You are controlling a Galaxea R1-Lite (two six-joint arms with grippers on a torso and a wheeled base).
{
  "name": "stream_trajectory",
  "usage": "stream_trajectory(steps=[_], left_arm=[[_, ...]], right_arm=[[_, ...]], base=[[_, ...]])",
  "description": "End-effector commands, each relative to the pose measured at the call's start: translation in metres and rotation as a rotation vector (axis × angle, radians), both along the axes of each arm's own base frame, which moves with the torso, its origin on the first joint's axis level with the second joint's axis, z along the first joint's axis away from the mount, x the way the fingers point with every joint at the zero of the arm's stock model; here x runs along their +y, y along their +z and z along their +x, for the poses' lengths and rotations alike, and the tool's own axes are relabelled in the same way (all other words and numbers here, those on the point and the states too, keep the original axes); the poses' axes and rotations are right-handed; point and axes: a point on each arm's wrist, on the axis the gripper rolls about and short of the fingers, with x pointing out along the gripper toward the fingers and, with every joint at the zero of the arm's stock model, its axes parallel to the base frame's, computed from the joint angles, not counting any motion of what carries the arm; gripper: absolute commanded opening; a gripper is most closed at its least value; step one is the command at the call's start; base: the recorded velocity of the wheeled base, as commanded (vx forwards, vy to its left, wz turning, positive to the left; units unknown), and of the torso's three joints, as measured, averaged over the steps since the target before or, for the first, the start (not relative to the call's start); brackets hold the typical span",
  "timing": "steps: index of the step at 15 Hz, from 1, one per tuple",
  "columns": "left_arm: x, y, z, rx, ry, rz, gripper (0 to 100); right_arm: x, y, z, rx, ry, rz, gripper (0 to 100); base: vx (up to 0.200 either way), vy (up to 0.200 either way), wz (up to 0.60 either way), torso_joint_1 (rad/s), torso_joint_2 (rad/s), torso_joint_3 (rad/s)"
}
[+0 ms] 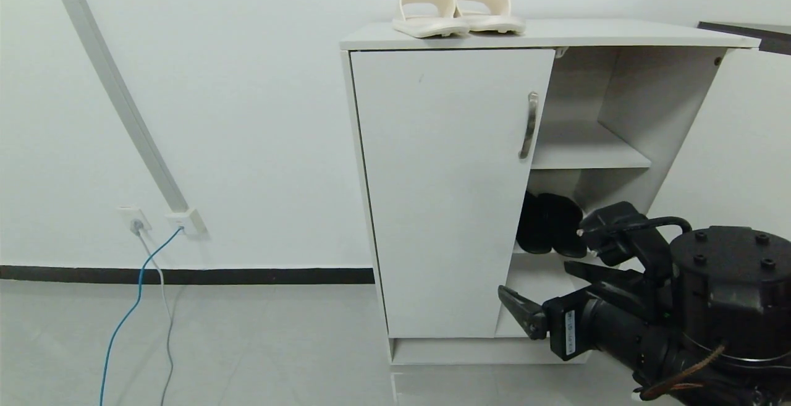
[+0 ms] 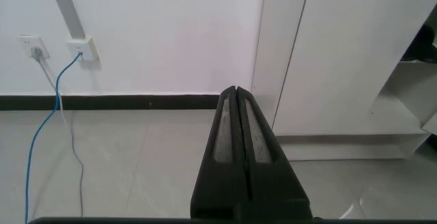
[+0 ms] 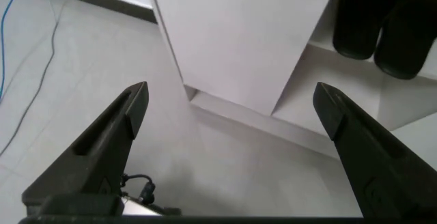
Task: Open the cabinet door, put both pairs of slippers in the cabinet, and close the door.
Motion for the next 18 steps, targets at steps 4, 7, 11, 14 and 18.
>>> stream_trajectory(steps=[4,7,11,14,18], left_arm=[[0.0,0.0,0.0,0.0,-0.002,0.002,0],[0.0,0.0,0.0,0.002,-0.002,0.005,0],[0.0,0.0,0.0,0.002,-0.002,0.005,0],[0.0,0.0,0.0,0.002,-0.002,0.007,0],[0.0,0.0,0.0,0.002,-0.002,0.007,0]], right_arm=[[0.001,0.0,0.0,-0.002,0.003,-0.005,100],[0.002,0.0,0.001,-0.002,0.01,-0.001,100],[0.004,-0.007,0.002,0.03,0.051,-0.011,100],[0.007,-0.027,0.004,0.083,0.053,-0.065,100],[0.011,-0.029,0.008,0.088,0.08,-0.056,100]], base=[[0.0,0.0,0.0,0.0,0.0,0.0],[0.0,0.0,0.0,0.0,0.0,0.0],[0.0,0.0,0.0,-0.001,-0.1,-0.109],[0.0,0.0,0.0,0.033,-0.29,-0.364],[0.0,0.0,0.0,0.063,-0.49,-0.366]])
